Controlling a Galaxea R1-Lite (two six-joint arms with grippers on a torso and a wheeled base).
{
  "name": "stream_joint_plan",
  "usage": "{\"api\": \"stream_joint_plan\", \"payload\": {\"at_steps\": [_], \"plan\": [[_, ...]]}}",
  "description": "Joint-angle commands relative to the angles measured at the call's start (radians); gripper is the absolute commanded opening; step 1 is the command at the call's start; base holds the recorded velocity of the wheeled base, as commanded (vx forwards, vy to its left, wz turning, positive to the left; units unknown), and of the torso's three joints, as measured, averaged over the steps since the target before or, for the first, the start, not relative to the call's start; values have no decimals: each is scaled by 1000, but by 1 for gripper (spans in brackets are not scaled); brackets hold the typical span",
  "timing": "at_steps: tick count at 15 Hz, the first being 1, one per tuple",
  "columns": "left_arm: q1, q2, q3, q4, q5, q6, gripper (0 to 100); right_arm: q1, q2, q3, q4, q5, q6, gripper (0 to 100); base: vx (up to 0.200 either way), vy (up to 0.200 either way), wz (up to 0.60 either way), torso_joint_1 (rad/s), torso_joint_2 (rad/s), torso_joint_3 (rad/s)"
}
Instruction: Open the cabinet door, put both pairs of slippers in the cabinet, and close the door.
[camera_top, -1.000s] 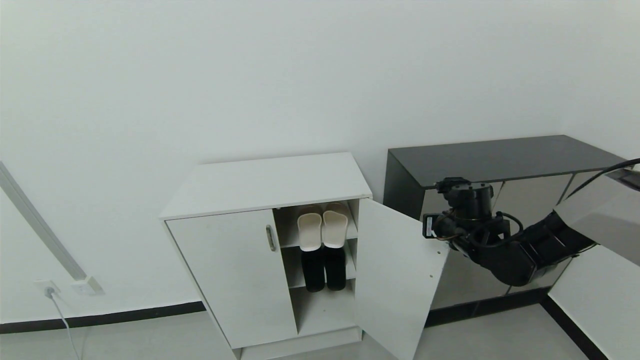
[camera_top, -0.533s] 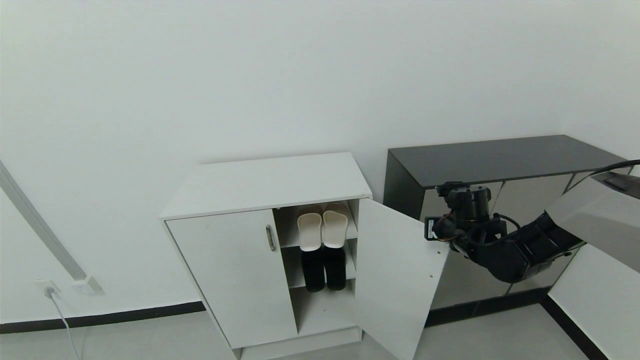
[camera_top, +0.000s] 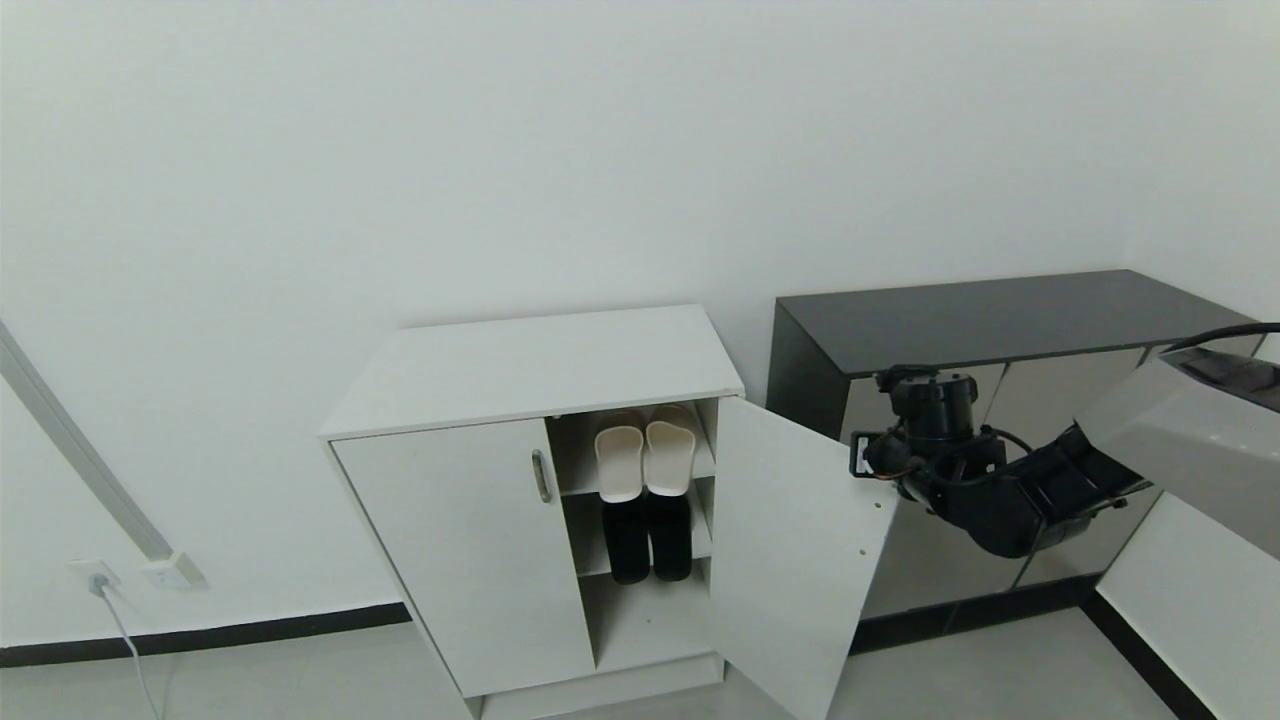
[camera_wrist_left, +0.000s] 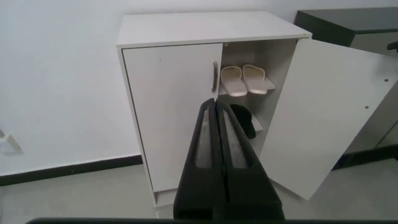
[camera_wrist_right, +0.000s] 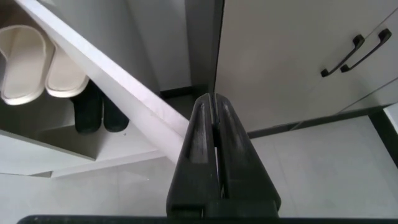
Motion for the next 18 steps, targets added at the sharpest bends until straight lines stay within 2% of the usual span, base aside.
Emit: {"api": "stream_joint_plan", "payload": {"at_steps": [1,11,18], "plan": [[0,0,0,0,0,0,0,-2,13,-3,-1,1,0,0,0,0,0,0,0,0],[0,0,0,0,0,0,0,16,0,24,4,1,-1,0,0,0,0,0,0,0],[0,0,0,0,0,0,0,141,-68,136,-1,-1,3,0,0,0,0,0,0,0]]}}
